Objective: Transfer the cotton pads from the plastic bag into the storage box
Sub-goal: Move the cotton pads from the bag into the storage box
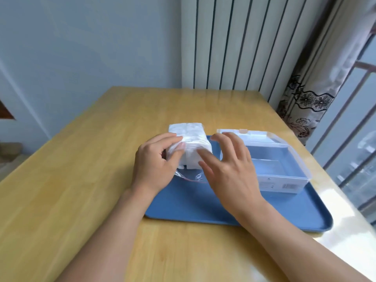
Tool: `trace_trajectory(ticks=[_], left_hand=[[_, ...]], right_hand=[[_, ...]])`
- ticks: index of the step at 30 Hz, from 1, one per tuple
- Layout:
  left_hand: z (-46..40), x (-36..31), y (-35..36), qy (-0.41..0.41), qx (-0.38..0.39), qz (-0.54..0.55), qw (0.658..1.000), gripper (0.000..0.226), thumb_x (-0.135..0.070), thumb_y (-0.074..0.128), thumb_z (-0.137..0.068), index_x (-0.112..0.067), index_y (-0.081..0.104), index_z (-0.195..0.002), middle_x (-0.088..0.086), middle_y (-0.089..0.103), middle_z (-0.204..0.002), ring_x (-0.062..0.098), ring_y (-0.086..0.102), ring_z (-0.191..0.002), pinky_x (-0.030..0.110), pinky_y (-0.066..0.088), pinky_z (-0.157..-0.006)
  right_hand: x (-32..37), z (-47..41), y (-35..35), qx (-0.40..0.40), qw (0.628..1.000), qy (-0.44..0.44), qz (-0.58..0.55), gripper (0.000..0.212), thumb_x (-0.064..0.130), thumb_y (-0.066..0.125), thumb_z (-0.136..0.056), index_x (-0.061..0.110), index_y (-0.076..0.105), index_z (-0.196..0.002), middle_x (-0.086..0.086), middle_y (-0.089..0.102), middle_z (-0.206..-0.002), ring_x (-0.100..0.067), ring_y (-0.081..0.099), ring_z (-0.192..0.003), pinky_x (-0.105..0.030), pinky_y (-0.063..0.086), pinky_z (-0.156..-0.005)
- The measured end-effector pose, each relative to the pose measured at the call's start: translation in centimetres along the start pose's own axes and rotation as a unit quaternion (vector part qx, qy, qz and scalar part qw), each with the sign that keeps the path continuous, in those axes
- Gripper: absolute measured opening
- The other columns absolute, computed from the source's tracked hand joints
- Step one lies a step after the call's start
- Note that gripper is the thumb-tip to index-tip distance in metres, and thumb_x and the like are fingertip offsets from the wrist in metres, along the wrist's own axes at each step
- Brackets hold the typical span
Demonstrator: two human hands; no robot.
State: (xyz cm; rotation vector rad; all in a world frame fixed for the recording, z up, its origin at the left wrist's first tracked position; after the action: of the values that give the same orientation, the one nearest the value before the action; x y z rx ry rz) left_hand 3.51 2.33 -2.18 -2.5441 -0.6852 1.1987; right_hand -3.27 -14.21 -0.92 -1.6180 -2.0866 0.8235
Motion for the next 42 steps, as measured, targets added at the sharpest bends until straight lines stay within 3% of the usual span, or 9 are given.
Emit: trace_trajectory(ticks=[9, 14, 19, 25, 30, 34, 37, 39, 42], left_hand=[[-0.3, -1.4, 0.0, 0.063, -0.007, -0.043, 0.997, 0.017, -0.019, 0.065, -0.092, -0.014, 0.081, -0.098, -0.004, 0.077, -0.104, 0.020, 0.072, -0.095, 0.038, 0.059, -0.075], [0.2, -0.2, 1.0, 0.035, 0.092, -0.051, 0.994, 0.046, -0.043, 0.078, -0.075, -0.023, 0.075, -0.116, -0.006, 0.070, -0.124, 0.014, 0.065, -0.117, 0.038, 0.055, -0.094], [0.4, -0.5, 1.1, 0.051, 0.114, -0.053, 0.991, 0.055, -0.009, 0.070, -0.069, -0.017, 0.072, -0.124, -0.001, 0.066, -0.132, 0.014, 0.062, -0.122, 0.034, 0.051, -0.102], [0.4, -0.5, 1.4, 0.050, 0.115, -0.035, 0.992, 0.052, -0.002, 0.074, -0.072, -0.015, 0.072, -0.122, -0.001, 0.070, -0.126, 0.012, 0.065, -0.118, 0.037, 0.054, -0.099], [0.5, -0.2, 1.1, 0.029, 0.090, -0.040, 0.995, 0.049, -0.001, 0.072, -0.075, -0.015, 0.072, -0.122, -0.002, 0.069, -0.128, 0.014, 0.064, -0.120, 0.032, 0.051, -0.102], [0.4, 0.0, 1.0, 0.014, 0.083, -0.049, 0.995, 0.048, 0.001, 0.070, -0.077, -0.015, 0.072, -0.122, -0.003, 0.067, -0.131, 0.011, 0.061, -0.121, 0.015, 0.044, -0.103], [0.4, 0.3, 0.9, 0.001, 0.086, -0.046, 0.995, 0.050, 0.005, 0.066, -0.078, -0.014, 0.071, -0.124, -0.001, 0.065, -0.134, 0.011, 0.059, -0.124, 0.005, 0.037, -0.102], [0.5, 0.1, 0.9, 0.010, 0.097, -0.037, 0.995, 0.054, 0.002, 0.066, -0.074, -0.013, 0.069, -0.125, -0.002, 0.064, -0.133, 0.013, 0.059, -0.125, 0.012, 0.041, -0.104], [0.7, -1.1, 0.7, 0.024, 0.116, 0.014, 0.993, 0.067, -0.007, 0.062, -0.063, -0.010, 0.065, -0.130, 0.000, 0.060, -0.136, 0.016, 0.055, -0.129, 0.030, 0.044, -0.109]], right_hand=[[0.1, -0.4, 2.6, 0.124, 0.992, 0.023, 0.020, 0.069, 0.013, 0.086, -0.068, 0.018, 0.058, -0.131, -0.009, 0.057, -0.129, -0.035, 0.053, -0.121, -0.039, 0.047, -0.080], [0.6, -0.9, 3.1, 0.150, 0.987, 0.049, 0.005, 0.053, 0.010, 0.089, -0.058, 0.015, 0.058, -0.101, -0.004, 0.058, -0.116, -0.030, 0.057, -0.108, -0.033, 0.044, -0.072], [0.3, -0.6, 2.3, 0.098, 0.994, 0.042, -0.014, 0.036, 0.008, 0.084, -0.070, 0.012, 0.061, -0.097, -0.007, 0.062, -0.112, -0.033, 0.061, -0.100, -0.037, 0.047, -0.067], [0.4, -0.3, 3.3, 0.137, 0.989, 0.052, 0.024, 0.052, 0.010, 0.092, -0.053, 0.013, 0.062, -0.096, -0.007, 0.061, -0.112, -0.032, 0.060, -0.096, -0.037, 0.045, -0.066], [0.3, -0.2, 3.2, 0.128, 0.991, 0.043, 0.012, 0.045, 0.002, 0.081, -0.056, 0.016, 0.058, -0.092, -0.005, 0.056, -0.104, -0.031, 0.055, -0.092, -0.035, 0.039, -0.066], [0.7, 0.2, 2.0, 0.101, 0.993, 0.006, -0.058, 0.046, 0.000, 0.079, -0.050, 0.016, 0.060, -0.089, -0.006, 0.057, -0.111, -0.030, 0.051, -0.103, -0.033, 0.038, -0.074], [1.0, 0.4, 0.4, 0.066, 0.980, -0.015, -0.186, 0.035, 0.005, 0.083, -0.061, 0.014, 0.062, -0.088, -0.007, 0.058, -0.117, -0.025, 0.048, -0.110, -0.034, 0.044, -0.082], [0.6, 0.8, -0.8, 0.047, 0.945, 0.021, -0.323, 0.025, 0.009, 0.078, -0.074, 0.014, 0.060, -0.090, -0.001, 0.062, -0.113, -0.020, 0.055, -0.103, -0.028, 0.044, -0.079], [-1.5, 1.3, -0.9, 0.034, 0.845, 0.179, -0.502, 0.040, 0.007, 0.080, -0.082, 0.026, 0.053, -0.105, 0.004, 0.067, -0.098, -0.018, 0.064, -0.084, -0.028, 0.049, -0.067]])
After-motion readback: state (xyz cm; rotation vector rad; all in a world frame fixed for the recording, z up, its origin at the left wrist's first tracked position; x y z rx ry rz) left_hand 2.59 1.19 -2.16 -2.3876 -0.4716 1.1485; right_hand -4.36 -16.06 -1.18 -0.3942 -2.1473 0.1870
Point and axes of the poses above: each hand's wrist, its own z-axis away from the middle knuckle, its own y-axis out of the palm, x = y × z, the point moved 8 cm from there along -z, towards the middle knuckle
